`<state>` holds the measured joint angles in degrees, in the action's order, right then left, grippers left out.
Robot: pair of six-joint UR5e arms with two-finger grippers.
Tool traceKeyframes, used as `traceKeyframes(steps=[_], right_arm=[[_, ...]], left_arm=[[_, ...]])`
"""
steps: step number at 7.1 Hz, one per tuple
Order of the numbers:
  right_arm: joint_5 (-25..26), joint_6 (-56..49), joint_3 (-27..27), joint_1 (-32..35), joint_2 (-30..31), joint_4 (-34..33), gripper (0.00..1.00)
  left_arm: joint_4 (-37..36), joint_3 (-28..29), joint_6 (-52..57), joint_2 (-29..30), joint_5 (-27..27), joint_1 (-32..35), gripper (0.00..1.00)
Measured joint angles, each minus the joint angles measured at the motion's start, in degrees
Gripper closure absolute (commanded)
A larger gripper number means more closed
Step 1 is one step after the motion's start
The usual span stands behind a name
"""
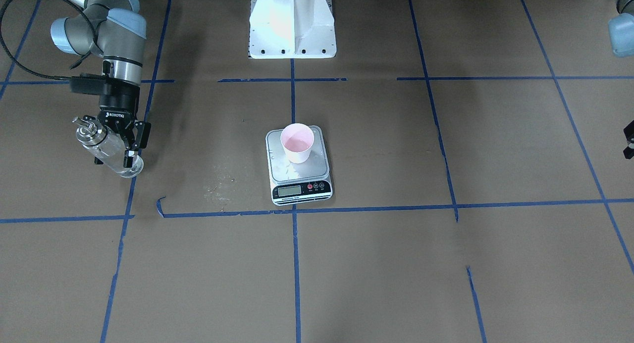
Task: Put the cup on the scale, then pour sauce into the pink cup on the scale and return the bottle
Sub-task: 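Lower the sauce bottle onto the table with the right gripper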
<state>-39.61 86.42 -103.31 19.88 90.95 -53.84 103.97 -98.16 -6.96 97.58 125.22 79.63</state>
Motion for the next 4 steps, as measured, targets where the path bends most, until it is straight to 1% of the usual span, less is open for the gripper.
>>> traceKeyframes(steps=[4], right_arm=[[-0.35, 0.0, 1.76, -1.02, -0.21, 0.05, 1.0]], left_arm=[[0.0, -0.01, -0.05, 0.07, 0.01, 0.0, 0.0]])
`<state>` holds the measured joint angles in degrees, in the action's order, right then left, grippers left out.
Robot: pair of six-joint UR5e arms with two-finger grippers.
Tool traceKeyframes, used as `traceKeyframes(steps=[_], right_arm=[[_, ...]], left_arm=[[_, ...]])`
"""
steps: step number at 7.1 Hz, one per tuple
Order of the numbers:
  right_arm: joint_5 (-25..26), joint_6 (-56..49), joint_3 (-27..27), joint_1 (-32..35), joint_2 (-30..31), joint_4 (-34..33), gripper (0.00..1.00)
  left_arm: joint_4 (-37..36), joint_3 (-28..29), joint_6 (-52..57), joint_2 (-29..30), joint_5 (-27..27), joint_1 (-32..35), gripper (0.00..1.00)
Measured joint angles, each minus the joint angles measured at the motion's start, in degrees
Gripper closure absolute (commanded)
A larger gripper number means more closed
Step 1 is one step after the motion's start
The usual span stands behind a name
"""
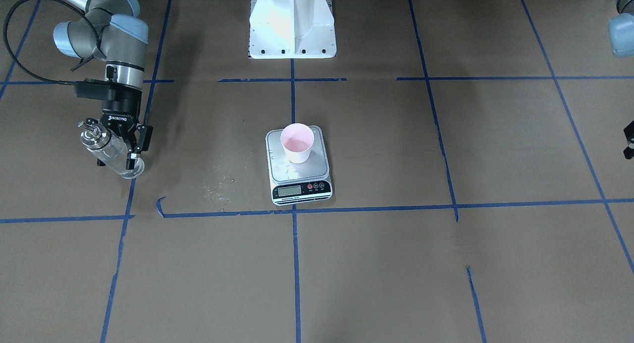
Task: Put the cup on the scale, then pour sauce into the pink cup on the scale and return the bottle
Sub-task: 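Lower the sauce bottle onto the table with the right gripper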
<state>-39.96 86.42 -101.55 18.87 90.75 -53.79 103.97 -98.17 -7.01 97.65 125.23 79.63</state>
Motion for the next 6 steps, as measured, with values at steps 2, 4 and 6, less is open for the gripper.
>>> traceKeyframes(steps=[2, 4, 6], right_arm=[[-0.03, 0.0, 0.89, -0.67, -0.12, 0.03, 1.0], [-0.51, -0.04, 1.13, -0.89, -0.34, 0.18, 0.75], [-1.77, -0.31, 1.13, -0.91, -0.38, 0.4, 0.39]], left_arm=[[0.0, 0.0, 0.06, -0.02, 0.01, 0.0, 0.0], [0.0, 0.0, 0.03, -0.02, 0.01, 0.03, 0.0], [0.0, 0.0, 0.06, 0.0, 0.01, 0.07, 0.0]])
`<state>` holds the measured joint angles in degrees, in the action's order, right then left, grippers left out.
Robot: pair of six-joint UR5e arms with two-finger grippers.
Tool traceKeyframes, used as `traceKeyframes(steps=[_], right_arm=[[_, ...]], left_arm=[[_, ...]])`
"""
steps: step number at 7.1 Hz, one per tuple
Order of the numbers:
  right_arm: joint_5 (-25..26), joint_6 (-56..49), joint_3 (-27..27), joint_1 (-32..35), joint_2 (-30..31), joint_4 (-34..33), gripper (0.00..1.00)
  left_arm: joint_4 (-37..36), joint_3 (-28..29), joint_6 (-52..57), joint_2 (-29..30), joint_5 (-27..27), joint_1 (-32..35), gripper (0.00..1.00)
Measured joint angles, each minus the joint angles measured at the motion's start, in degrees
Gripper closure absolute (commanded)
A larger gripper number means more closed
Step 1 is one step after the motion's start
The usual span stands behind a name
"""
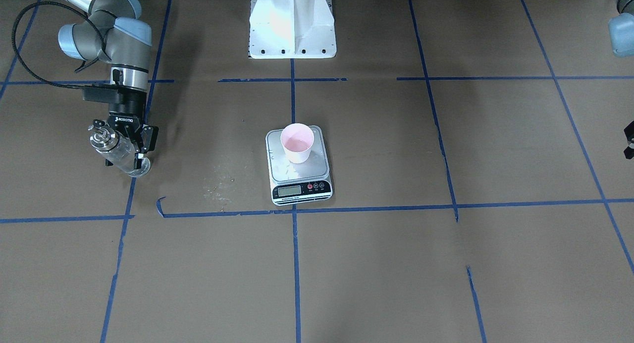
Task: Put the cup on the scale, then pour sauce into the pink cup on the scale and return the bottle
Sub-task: 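Lower the sauce bottle onto the table with the right gripper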
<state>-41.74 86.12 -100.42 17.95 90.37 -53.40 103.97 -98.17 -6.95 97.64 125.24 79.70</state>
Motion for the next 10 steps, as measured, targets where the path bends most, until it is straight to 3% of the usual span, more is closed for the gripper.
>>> traceKeyframes(steps=[1, 5, 8, 10], right_arm=[[-0.25, -0.12, -0.03, 0.05, 0.01, 0.02, 0.0], [-0.8, -0.39, -1.35, 0.13, 0.06, -0.07, 0.0], [-5.5, -0.52, -4.76, 0.3, 2.36, -0.61, 0.0], [-9.03, -0.77, -9.14, 0.36, 7.37, -0.81, 0.0]], left_arm=[[0.0, 0.0, 0.01, 0.0, 0.0, 0.01, 0.0], [0.0, 0.0, 0.01, 0.0, -0.06, 0.01, 0.0], [0.0, 0.0, -0.01, 0.0, -0.03, 0.01, 0.0], [0.02, 0.02, -0.05, -0.01, -0.04, 0.01, 0.0]])
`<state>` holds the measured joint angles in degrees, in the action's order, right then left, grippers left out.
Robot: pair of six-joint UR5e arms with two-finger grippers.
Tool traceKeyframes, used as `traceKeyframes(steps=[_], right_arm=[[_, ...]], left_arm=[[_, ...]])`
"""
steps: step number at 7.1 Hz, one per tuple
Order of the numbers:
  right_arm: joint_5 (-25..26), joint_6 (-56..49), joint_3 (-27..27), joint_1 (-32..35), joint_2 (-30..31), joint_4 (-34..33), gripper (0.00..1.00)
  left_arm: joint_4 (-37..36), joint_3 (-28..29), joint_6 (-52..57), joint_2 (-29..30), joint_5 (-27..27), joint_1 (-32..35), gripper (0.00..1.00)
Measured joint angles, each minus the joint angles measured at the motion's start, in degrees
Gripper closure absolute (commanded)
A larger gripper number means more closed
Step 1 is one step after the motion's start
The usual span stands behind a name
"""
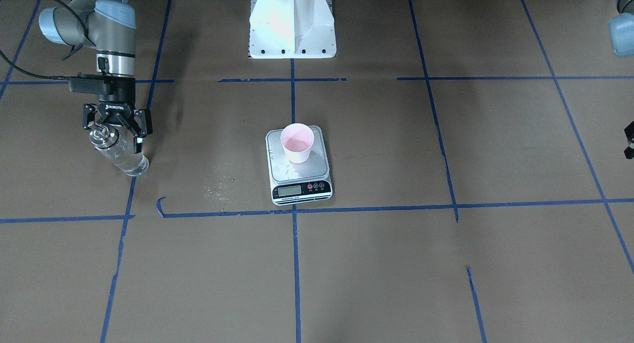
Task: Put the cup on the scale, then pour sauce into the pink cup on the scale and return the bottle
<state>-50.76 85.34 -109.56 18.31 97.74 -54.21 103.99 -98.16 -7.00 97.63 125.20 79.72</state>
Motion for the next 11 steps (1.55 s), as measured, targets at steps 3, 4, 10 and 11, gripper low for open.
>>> traceKeyframes(steps=[3, 4, 10, 11], right_arm=[[-5.15, -0.17, -8.34, -0.23, 1.87, -7.3, 0.0], [-8.41, -0.17, -10.78, -0.22, 1.95, -9.57, 0.0], [-53.59, -16.03, -29.49, 15.53, -6.22, -43.58, 0.0], [-62.28, -23.45, -29.69, 23.27, -9.42, -48.03, 0.0]], left_arm=[[0.55, 0.05, 0.04, -0.16, -0.04, 0.0, 0.0], [0.7, 0.02, 0.0, -0.09, -0.04, 0.0, 0.0], [0.83, 0.1, 0.27, -0.2, -0.06, 0.0, 0.0], [0.83, 0.13, 0.23, -0.39, -0.21, 0.0, 0.0]])
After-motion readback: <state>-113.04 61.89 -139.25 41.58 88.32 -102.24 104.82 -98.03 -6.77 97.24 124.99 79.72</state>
